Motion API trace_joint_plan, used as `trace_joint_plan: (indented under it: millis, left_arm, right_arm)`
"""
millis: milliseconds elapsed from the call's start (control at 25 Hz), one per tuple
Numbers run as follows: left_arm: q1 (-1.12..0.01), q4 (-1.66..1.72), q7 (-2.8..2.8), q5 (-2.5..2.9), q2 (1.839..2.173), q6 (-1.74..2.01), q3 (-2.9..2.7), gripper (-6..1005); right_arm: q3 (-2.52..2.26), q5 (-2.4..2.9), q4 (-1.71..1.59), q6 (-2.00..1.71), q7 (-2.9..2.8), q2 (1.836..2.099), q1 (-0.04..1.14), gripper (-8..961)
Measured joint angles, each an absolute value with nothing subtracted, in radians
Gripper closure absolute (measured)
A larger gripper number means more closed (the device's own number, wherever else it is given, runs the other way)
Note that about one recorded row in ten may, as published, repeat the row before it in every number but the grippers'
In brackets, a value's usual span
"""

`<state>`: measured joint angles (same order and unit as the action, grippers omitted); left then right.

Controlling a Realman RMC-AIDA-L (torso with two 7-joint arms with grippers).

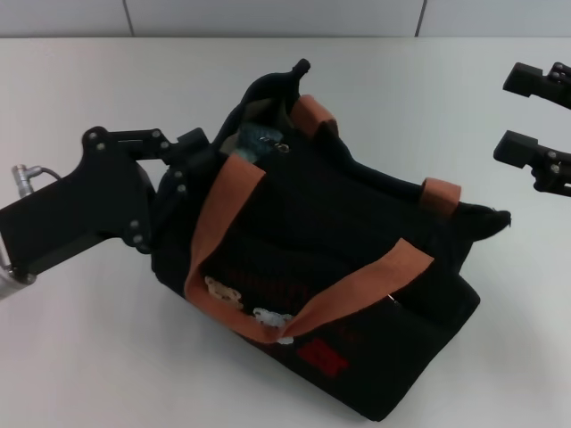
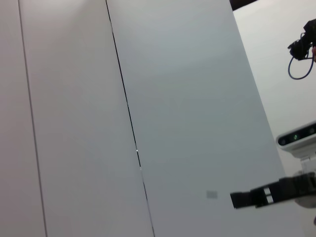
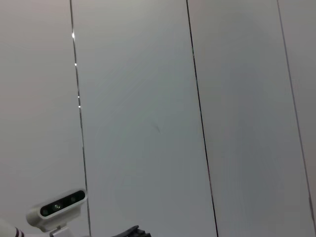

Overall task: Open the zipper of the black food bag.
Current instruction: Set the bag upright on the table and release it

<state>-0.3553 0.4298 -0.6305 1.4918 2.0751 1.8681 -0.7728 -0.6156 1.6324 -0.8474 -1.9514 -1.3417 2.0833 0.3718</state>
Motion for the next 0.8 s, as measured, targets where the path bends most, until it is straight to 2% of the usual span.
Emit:
trace_joint_plan:
  millis: [480, 800]
  left_arm:
    - [-0.386, 0.568, -0.631, 1.403, 2.079, 1.928, -0.783, 897]
    - [-0.408, 0.595, -0.607, 1.379, 2.080, 1.933, -0.835, 897]
  right_arm:
    - [-0.627, 1.632, -0.904, -1.936, -1.399, 2.086, 0.391, 134]
    - [-0.710, 1.630, -0.910, -1.859, -1.669, 2.083, 0.461, 135]
